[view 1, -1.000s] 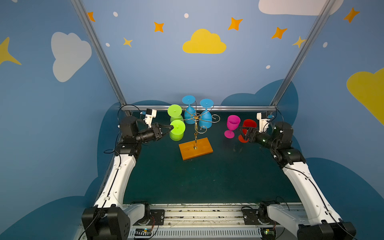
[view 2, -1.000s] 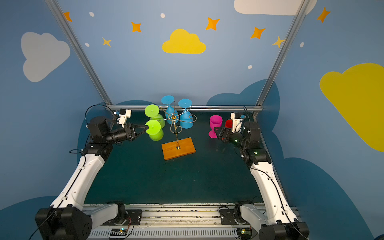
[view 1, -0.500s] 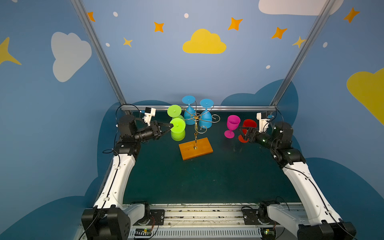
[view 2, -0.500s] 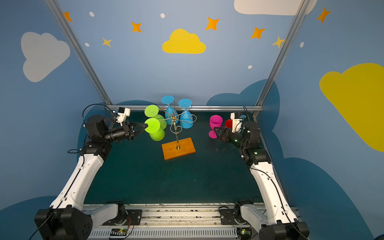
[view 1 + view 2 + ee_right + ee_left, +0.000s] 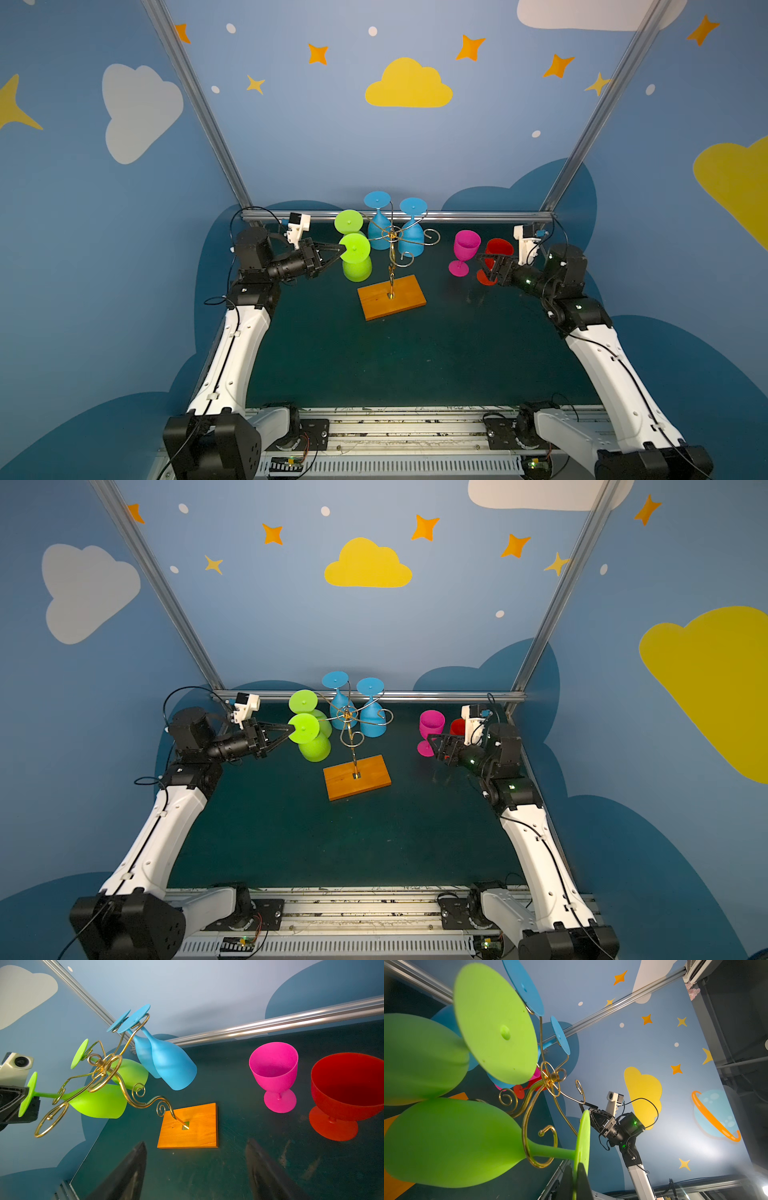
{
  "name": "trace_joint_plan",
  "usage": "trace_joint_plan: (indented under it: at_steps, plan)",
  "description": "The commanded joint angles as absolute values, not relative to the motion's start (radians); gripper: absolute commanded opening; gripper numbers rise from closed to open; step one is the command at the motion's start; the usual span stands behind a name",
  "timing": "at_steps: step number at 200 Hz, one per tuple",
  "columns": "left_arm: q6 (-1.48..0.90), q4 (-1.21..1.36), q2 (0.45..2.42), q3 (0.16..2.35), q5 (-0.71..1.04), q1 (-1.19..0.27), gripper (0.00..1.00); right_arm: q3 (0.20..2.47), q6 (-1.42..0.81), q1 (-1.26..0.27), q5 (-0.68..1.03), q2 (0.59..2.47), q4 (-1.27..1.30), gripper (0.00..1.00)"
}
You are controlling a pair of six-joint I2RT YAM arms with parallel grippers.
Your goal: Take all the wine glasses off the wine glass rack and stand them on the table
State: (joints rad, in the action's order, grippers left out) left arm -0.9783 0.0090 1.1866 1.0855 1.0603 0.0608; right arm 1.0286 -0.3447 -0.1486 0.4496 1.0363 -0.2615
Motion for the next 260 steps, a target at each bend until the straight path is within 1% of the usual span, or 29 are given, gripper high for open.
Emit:
trace_joint_plan:
  at_steps: [1, 47, 94, 185, 260]
  plan:
    - [-0.988, 0.039, 1.199, 1.122, 1.049, 0.066, 0.03, 1.018, -0.348, -0.155, 0.447, 1.013, -0.265, 0.74]
    - [-1.037, 0.121, 1.222, 1.120, 1.040, 0.062, 0.03, 1.017, -0.344, -0.154, 0.442, 1.003, -0.272, 0.74]
    - [-1.049, 0.136, 1.247, 1.138, 1.029, 0.051, 0.03, 1.017, -0.345, -0.155, 0.441, 1.002, -0.273, 0.74]
    - [-1.095, 0.226, 1.329, 1.177, 1.037, -0.021, 0.03, 1.014, -0.336, -0.155, 0.433, 0.993, -0.285, 0.74]
    - [-1.043, 0.145, 1.285, 1.149, 1.096, -0.051, 0.03, 1.011, -0.330, -0.156, 0.429, 0.988, -0.290, 0.75]
